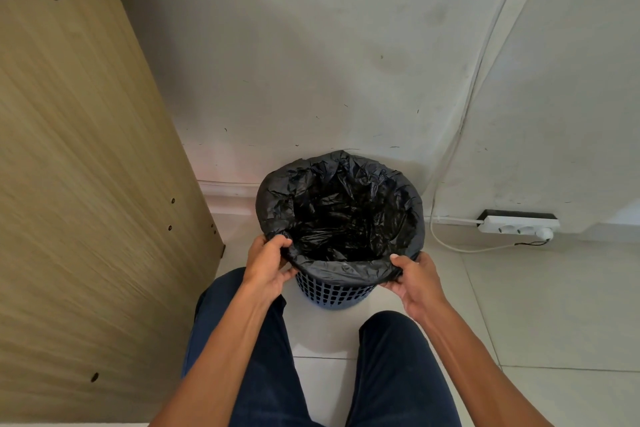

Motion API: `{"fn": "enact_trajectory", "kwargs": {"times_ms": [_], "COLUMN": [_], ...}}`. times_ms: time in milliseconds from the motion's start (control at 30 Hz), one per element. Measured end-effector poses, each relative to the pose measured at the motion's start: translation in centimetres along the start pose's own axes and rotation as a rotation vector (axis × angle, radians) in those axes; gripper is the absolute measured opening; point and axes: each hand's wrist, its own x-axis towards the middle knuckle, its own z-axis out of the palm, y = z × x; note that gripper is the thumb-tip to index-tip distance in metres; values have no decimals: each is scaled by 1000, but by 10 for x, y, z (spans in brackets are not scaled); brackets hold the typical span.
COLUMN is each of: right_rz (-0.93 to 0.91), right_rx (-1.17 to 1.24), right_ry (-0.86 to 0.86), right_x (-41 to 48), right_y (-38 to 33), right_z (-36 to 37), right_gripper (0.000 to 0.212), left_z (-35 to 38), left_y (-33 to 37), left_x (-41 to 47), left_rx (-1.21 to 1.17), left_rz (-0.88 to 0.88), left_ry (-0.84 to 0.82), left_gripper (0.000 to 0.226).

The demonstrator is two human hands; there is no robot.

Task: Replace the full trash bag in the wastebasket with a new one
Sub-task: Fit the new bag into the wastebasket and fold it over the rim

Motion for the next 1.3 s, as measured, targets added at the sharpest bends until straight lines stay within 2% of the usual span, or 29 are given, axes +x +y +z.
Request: {"fn": "enact_trajectory", "kwargs": {"times_ms": [67,200,300,400,567,733,833,933,1033,1200,1300], "right_rz": [5,18,36,46,62,55,44,22,-7,-97,-83], "right_rx": [-17,-61,-87,-125,-158,-203,-217,-143,36,172,34], "right_ry": [-10,-40,-72,-96,-131,-158,-162,-102,-80,40,199], "right_x": [1,3,7,11,16,17,19,23,24,18,8], "right_y": [-2,-9,-14,-20,-29,-36,-40,-40,-40,-22,-3], "right_z": [-3,-11,-15,-18,-23,-17,-11,-6,2,3,4], "right_gripper": [21,23,25,26,34,27,20,19,11,23,55], "left_z": [0,-5,-5,-7,-17,-17,-16,-15,-11,-5,3], "left_y": [3,10,11,13,15,25,24,20,13,-15,-37], "left_x": [4,11,14,17,18,15,16,17,13,5,-1], "left_rx": [50,122,142,130,188,228,249,179,112,28,-9], "left_rz": [21,63,61,107,95,76,111,98,108,140,162], "left_ry": [15,41,53,81,54,-13,18,63,99,142,171], "left_gripper": [10,25,23,10,17,18,16,11,9,12,13]}}
